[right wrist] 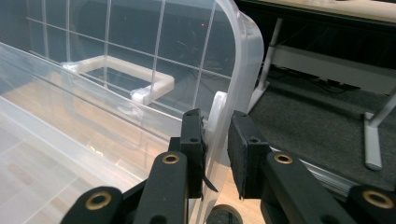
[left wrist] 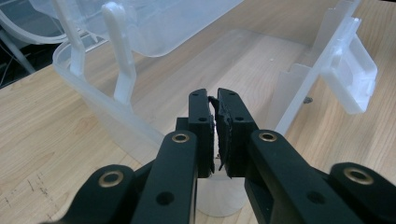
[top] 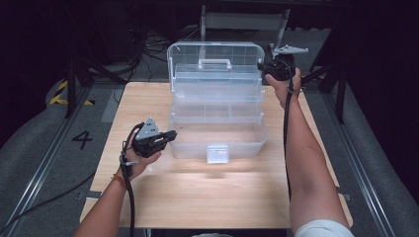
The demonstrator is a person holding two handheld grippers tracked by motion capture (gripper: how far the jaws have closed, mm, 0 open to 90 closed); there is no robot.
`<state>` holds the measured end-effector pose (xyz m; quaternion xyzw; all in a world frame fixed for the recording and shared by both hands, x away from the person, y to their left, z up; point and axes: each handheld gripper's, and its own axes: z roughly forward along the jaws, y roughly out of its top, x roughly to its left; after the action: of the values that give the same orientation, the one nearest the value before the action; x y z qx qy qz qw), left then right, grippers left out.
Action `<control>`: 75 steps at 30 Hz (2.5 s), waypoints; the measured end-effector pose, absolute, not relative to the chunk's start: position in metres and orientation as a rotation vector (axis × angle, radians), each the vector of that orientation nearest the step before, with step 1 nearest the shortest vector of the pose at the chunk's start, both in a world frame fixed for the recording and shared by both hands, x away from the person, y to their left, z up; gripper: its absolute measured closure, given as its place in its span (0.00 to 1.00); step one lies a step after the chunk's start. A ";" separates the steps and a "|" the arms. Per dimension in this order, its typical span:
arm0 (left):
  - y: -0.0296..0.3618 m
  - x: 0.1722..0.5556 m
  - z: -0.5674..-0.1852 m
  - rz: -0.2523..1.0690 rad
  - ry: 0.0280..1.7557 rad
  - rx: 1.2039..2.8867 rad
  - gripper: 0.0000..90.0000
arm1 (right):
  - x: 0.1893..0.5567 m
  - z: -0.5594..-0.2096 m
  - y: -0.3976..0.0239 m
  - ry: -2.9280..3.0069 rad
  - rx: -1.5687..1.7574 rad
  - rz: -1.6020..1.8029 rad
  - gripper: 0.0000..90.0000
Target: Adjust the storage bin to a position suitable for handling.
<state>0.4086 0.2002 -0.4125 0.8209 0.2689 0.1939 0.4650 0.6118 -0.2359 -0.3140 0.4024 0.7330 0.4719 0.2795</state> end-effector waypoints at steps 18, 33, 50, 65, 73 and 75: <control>0.200 0.409 -0.413 0.476 0.658 2.009 0.93 | 0.625 -0.315 -0.231 1.992 1.118 1.206 0.83; 0.200 0.409 -0.413 0.484 0.655 2.005 0.93 | 0.627 -0.319 -0.230 1.985 1.125 1.199 0.80; 0.201 0.409 -0.414 0.482 0.650 2.005 0.93 | 0.636 -0.333 -0.228 2.014 1.162 1.111 0.76; 0.202 0.408 -0.413 0.480 0.654 1.998 0.92 | 0.631 -0.335 -0.227 2.031 1.152 1.093 0.78; 0.201 0.408 -0.413 0.482 0.659 1.998 0.92 | 0.624 -0.336 -0.228 2.035 1.139 1.090 0.74; 0.201 0.407 -0.413 0.487 0.663 1.999 0.92 | 0.621 -0.334 -0.226 2.040 1.129 1.094 0.74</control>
<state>0.4074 0.2008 -0.4130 0.8160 0.2707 0.1987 0.4704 0.6206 -0.2264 -0.3341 0.4208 0.7606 0.4080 0.2793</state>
